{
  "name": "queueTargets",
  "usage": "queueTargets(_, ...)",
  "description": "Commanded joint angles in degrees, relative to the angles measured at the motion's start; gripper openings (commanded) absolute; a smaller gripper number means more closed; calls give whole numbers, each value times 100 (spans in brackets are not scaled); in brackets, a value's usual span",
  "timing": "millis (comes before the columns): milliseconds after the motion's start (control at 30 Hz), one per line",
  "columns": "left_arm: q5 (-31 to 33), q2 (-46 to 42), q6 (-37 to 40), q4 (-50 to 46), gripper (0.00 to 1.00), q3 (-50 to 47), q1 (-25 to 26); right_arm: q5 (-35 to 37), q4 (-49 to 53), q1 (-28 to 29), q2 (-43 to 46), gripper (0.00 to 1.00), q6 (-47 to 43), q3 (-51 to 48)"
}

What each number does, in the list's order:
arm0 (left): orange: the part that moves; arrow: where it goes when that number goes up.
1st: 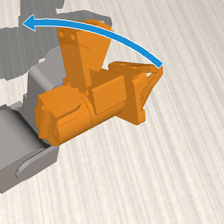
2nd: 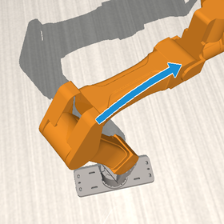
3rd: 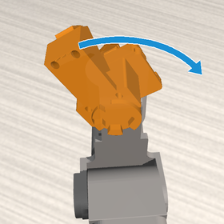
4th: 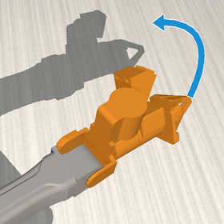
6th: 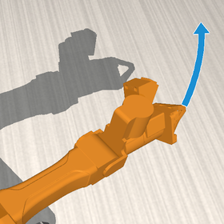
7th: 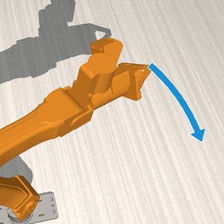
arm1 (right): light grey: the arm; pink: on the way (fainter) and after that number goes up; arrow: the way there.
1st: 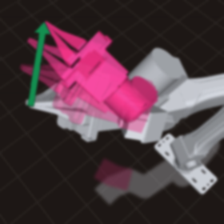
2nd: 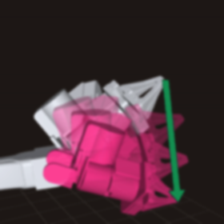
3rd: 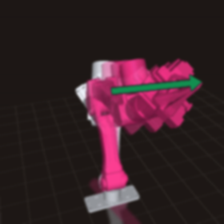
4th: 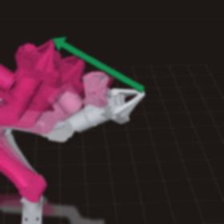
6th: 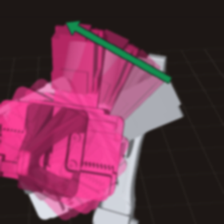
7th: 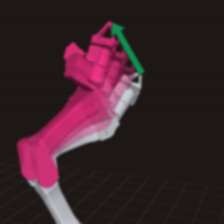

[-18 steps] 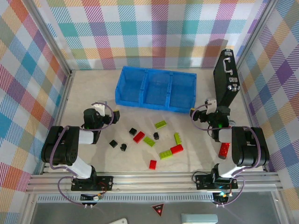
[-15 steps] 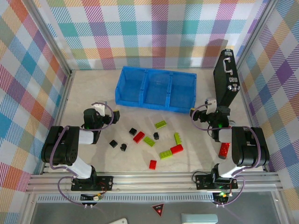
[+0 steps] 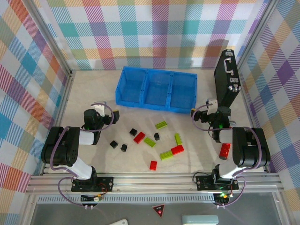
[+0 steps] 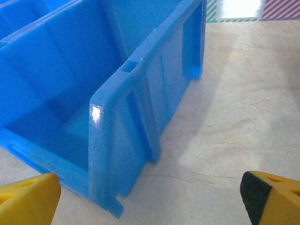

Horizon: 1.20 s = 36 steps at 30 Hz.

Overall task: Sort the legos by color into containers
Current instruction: Pick up the lego from the center of the table.

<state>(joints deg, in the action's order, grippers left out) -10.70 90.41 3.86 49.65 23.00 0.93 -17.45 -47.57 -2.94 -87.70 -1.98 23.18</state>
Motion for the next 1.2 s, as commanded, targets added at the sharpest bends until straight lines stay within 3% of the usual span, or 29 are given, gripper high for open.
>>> queueTargets(0, 267, 5, -85, 41, 100, 19, -31, 66, -136, -6, -19, 99, 57, -33)
queueTargets(533, 245, -90, -60, -63, 100, 49, -10, 380, 46, 84, 70, 99, 51, 28)
queueTargets(767, 403, -894, -30, -1404, 100, 428, 54, 683, 1006, 171, 719, 99, 122, 224)
queueTargets(1000, 948, -1631, -573, -3599, 100, 1381, 305, 791, 3370, 282, 1677, 100, 416, 806)
queueTargets(1167, 785, -1880, -1074, -5380, 100, 2271, 456, 735, 4931, 462, 2108, 96, 963, 1328)
